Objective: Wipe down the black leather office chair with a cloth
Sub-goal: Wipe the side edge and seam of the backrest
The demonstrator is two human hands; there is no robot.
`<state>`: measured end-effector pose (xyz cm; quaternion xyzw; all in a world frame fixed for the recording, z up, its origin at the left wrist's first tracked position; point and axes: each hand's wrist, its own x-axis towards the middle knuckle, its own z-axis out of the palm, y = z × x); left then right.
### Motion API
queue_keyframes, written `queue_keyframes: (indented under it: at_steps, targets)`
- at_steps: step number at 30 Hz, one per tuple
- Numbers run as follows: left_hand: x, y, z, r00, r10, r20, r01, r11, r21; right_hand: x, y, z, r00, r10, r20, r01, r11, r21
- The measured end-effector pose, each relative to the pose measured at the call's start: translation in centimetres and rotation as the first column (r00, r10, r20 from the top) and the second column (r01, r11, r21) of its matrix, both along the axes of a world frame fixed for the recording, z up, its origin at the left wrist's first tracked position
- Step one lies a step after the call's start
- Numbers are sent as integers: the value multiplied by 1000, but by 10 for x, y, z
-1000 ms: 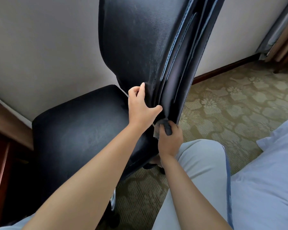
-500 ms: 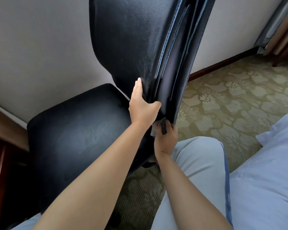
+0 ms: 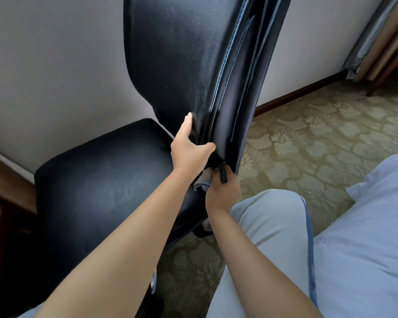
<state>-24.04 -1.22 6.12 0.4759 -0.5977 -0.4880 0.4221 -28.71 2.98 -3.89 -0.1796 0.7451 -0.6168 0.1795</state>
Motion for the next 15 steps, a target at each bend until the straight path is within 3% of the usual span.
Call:
queue_keyframes:
  at_steps: [7,11,15]
  targets:
    - [19,0,15,980,-193,-52,197,975,106,23,5,26,999,-33,-3,32,989,-143]
    - [29,-4,19,960,-216,-180,261,923,284,24,5,58,978,-64,-200,7,962,-275]
    - [40,-9,22,948,-215,-235,288,894,343,12,6,90,955,-37,-296,-56,952,-301]
